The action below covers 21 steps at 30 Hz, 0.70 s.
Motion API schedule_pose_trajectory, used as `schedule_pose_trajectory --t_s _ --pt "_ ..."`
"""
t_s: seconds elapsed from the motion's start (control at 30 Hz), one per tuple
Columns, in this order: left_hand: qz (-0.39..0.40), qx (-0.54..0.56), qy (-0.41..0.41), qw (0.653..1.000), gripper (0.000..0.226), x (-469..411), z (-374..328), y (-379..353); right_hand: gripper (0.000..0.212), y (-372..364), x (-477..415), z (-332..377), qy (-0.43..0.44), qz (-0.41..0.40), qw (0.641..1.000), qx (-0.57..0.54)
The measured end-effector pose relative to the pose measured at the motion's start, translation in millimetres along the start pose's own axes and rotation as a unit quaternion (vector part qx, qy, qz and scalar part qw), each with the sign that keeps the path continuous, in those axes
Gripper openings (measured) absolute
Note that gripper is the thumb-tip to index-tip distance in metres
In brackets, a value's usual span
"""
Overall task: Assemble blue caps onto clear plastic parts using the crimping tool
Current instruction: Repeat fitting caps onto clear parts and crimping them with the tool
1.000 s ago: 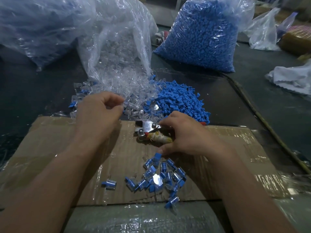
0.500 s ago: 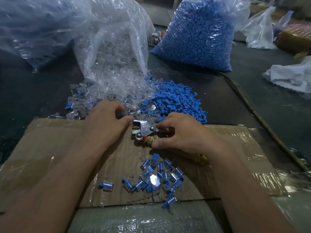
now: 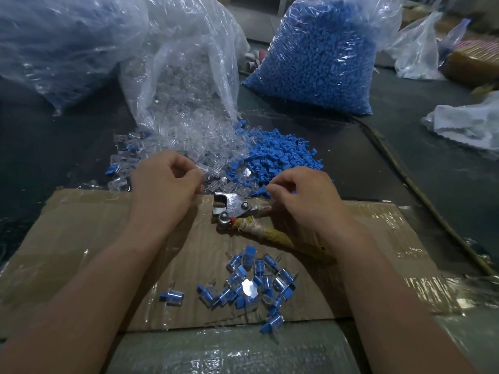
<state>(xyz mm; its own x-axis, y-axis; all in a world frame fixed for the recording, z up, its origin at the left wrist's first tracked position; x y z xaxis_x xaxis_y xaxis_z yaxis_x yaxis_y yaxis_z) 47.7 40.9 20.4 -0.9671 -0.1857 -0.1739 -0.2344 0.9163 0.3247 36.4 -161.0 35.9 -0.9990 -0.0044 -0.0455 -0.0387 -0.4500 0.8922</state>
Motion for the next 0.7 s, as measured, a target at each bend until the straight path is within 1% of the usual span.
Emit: schedule_pose_trajectory --t_s 0.07,0.17,0.23,0.37,0.43,0.5,0.6,0.7 --pt "0.019 0.050 0.013 0.999 0.017 6 -4 -1 0.016 0 -2 -5 -0.010 -0.032 0.999 0.010" --pt "0.027 0.049 -0.008 0.998 0.018 10 -12 0 0.022 -3 -5 -6 -0.013 -0.052 0.998 0.034" --pt "0.028 0.036 -0.011 0.999 0.019 10 -13 -1 0.027 -7 -9 -5 -0.018 -0.037 0.998 0.046" --pt "0.037 0.043 -0.007 0.998 0.020 10 -14 -2 0.032 -13 -12 -3 -0.032 -0.002 0.997 0.066" --pt "0.043 0.057 0.003 0.997 0.019 10 -13 -2 0.031 -13 -13 -3 -0.041 0.010 0.997 0.058" --pt "0.045 0.071 0.014 0.996 0.018 10 -13 -2 0.025 -12 -13 -4 -0.048 0.015 0.998 0.045" --pt "0.045 0.079 0.012 0.996 0.017 11 -13 -2 0.019 -13 -13 -3 -0.047 0.014 0.998 0.038" --pt "0.051 0.084 0.011 0.995 0.016 11 -13 -2 0.025 -14 -11 0 -0.035 0.008 0.999 0.036"
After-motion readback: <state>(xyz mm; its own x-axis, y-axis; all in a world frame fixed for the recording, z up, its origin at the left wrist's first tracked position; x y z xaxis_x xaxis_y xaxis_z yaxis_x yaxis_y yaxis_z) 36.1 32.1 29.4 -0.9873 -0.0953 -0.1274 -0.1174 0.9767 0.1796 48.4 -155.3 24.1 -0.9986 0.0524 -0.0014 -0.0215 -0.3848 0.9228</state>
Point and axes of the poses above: each hand's wrist, its own x-axis away from the middle knuckle, its own y-axis out of the back of the hand, z = x × y, the point moved 4 cm from there along -x, towards the middle knuckle, and after that the axes turned 4 degrees about -y, right-handed, at the moved point
